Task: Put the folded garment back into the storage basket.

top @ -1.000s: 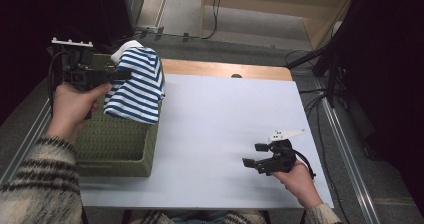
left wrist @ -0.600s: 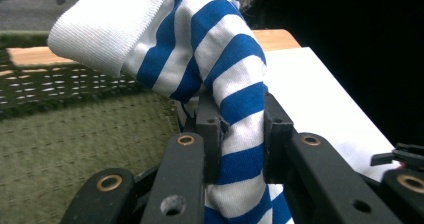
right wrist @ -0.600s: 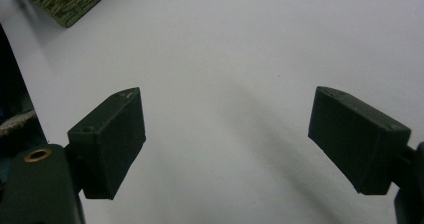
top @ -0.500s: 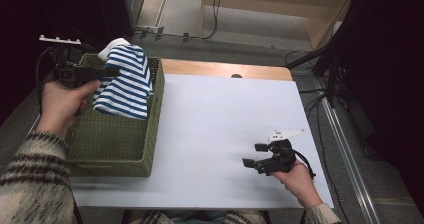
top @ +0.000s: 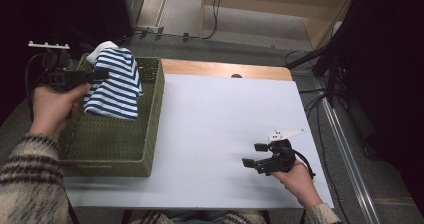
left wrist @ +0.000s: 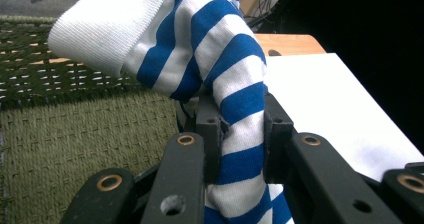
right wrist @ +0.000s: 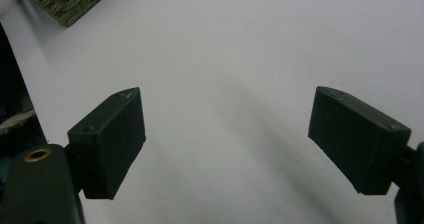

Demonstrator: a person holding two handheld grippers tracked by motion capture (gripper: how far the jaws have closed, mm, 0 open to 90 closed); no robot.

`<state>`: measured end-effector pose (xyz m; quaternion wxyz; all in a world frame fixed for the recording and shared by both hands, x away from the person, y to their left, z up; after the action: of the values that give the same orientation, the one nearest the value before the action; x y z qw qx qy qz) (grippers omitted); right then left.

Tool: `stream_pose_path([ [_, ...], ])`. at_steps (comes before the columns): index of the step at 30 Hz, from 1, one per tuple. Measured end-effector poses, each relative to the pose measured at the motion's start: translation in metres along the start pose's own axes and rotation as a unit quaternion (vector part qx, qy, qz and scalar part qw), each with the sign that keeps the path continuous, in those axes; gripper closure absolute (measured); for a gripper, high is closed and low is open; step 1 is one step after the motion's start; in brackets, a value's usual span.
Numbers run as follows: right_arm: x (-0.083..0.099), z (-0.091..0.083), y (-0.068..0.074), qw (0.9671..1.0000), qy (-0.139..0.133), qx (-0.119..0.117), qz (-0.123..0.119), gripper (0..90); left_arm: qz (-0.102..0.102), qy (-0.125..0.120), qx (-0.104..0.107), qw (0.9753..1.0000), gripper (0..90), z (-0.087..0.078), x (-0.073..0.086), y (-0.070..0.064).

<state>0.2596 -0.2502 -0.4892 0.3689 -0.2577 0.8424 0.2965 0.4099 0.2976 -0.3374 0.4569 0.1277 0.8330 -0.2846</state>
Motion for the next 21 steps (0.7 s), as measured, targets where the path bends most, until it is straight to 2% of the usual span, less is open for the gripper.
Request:
stream_pose_path([
  [8, 0.001, -0.002, -0.001, 1.0000, -0.002, 0.002, 0.002, 13.2, 0.001, 0.008, -0.002, 1.0000, 76.5, 0.014, 0.011, 0.008],
  [16, 0.001, -0.002, 0.000, 1.0000, 0.000, 0.002, 0.003, 13.2, 0.002, 0.018, 0.000, 0.9998, 76.5, 0.028, 0.021, 0.010],
  [21, 0.001, -0.002, -0.001, 1.0000, -0.001, 0.003, 0.001, 13.2, 0.000, 0.028, -0.006, 0.9996, 76.5, 0.039, 0.029, 0.021],
])
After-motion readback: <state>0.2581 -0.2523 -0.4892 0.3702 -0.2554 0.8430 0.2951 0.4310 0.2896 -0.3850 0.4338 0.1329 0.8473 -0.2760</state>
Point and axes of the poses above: each handheld gripper's, and its own axes: z roughly forward along the jaws, x roughly out of its underside, y roughly to its left, the point moved 1 cm from there along z, roughly forward along the jaws, and after that the axes turned 9 degrees about -y, right-handed, at the moved point
